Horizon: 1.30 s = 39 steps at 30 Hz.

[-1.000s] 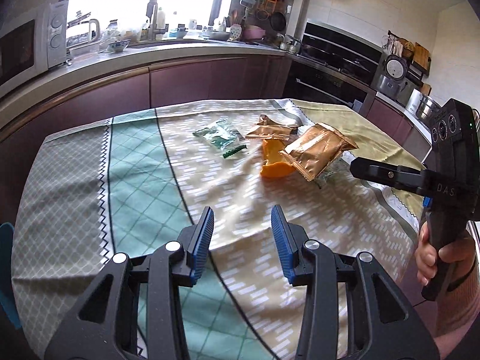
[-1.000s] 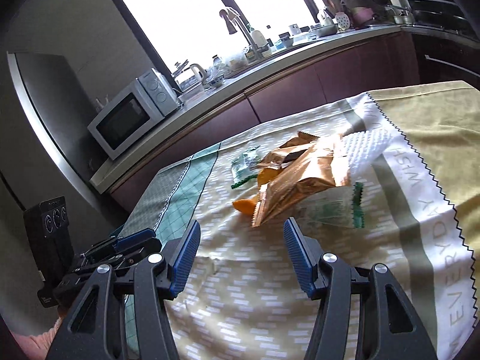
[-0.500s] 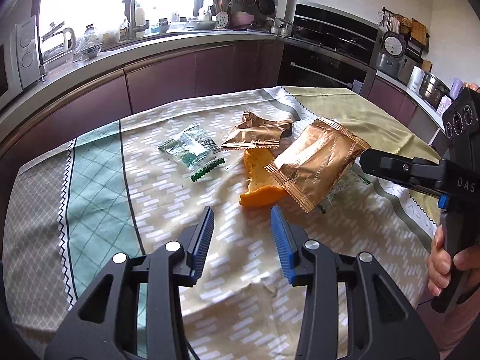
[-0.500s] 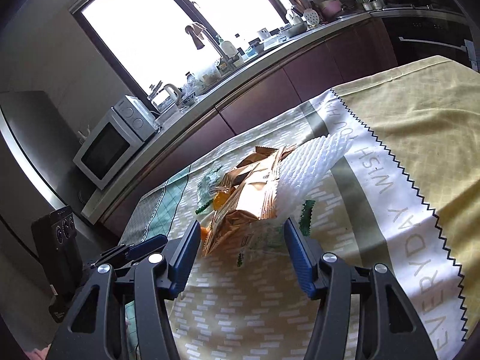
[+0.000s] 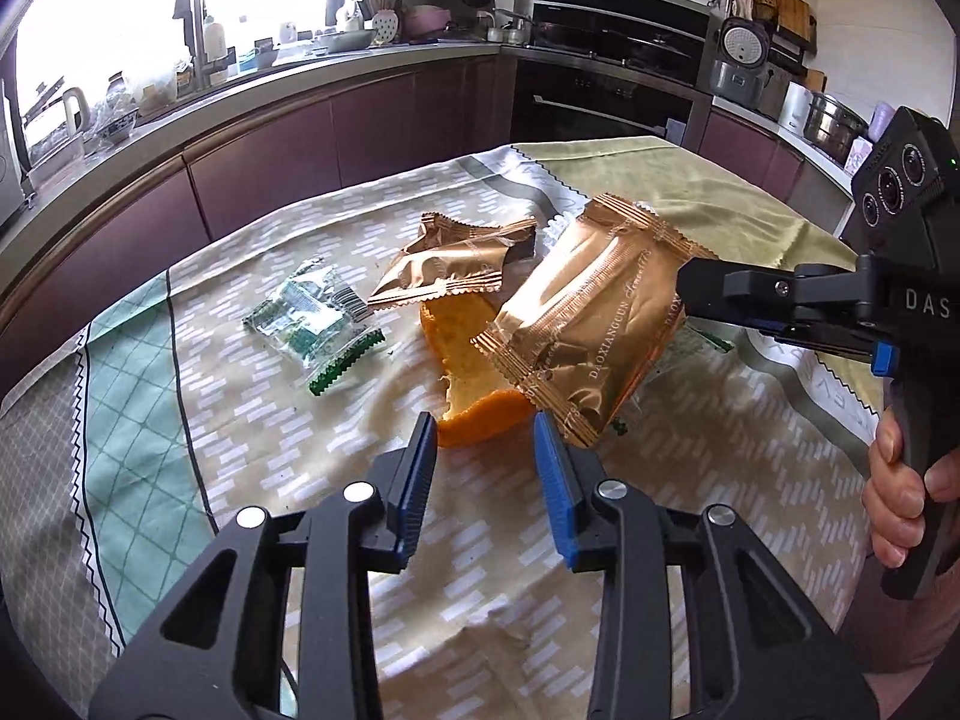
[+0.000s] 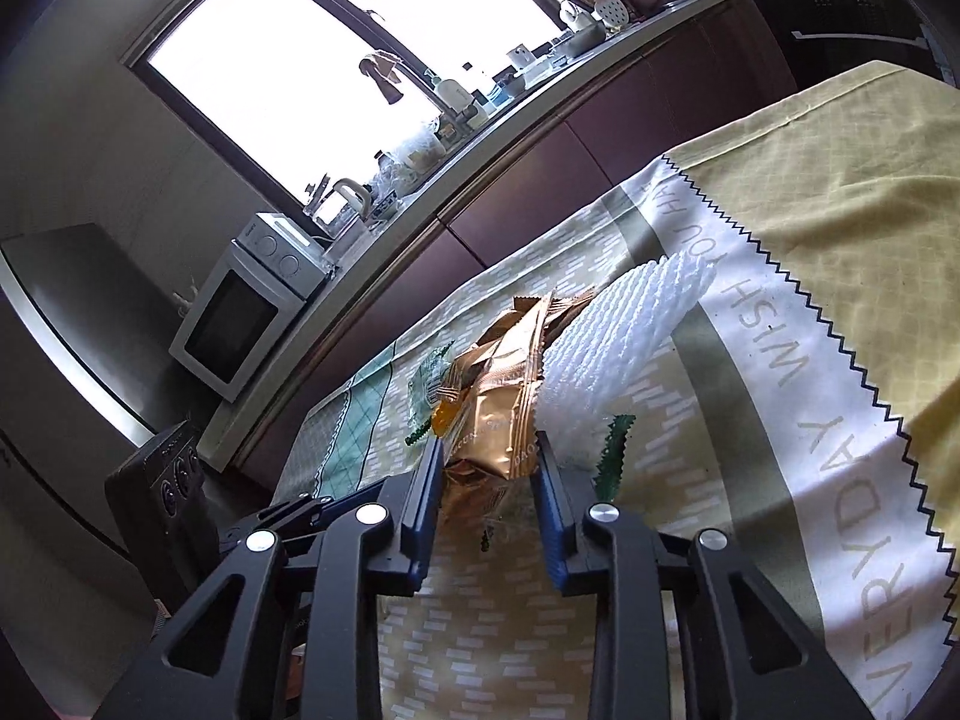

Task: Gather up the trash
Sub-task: 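Grasp the orange peel with the left tool while the right tool grasps the gold wrapper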

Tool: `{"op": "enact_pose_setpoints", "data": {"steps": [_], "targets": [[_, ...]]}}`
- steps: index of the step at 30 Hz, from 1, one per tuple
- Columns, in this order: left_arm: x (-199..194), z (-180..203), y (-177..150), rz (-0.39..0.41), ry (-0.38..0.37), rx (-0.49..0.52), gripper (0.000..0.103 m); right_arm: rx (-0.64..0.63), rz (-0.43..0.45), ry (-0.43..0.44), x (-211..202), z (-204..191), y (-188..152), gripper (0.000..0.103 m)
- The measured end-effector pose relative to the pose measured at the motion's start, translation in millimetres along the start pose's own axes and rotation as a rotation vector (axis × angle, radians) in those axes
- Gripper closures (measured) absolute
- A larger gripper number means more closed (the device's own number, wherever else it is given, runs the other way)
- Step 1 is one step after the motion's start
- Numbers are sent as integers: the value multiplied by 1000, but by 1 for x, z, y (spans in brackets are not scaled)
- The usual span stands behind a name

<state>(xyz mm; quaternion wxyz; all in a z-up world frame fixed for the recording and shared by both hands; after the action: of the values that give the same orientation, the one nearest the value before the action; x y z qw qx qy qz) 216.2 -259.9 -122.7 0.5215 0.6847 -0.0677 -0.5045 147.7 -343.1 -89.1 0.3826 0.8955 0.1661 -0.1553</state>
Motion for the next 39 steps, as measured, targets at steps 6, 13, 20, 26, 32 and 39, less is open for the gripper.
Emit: {"op": "enact_pose_setpoints", "data": {"steps": [6,13,20,26,32,39], "targets": [[1,3,0,-10,-40,13,94,27,6,25,-3,3,2,78],[-4,9,-6,0,-76,9,102,38,18,48,-10,3,4,81],[-29,6,-9,40,-95,-17,102,37,35,72,-23,0,6,85],[-36,8,-5,67,-86,20,70,30,54,90,-31,-5,9,86],[-12,17,1,34,-71,75,75,30,57,90,-33,-4,10,91],[13,17,0,-31,-84,64,97,38,59,84,-34,2,11,95]]}}
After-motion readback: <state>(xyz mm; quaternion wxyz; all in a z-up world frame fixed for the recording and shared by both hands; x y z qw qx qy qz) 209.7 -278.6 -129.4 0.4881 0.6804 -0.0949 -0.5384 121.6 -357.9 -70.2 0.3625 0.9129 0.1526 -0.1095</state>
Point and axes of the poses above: each gripper's, at about its wrist camera, not at the fingertips, and x roughly the way its jaws point, z to its right, y to its top, the point moved 6 cm from there along x, roughly the way its jaws point, and after that the axes turned 8 degrees about z, right-handed, at the moved point
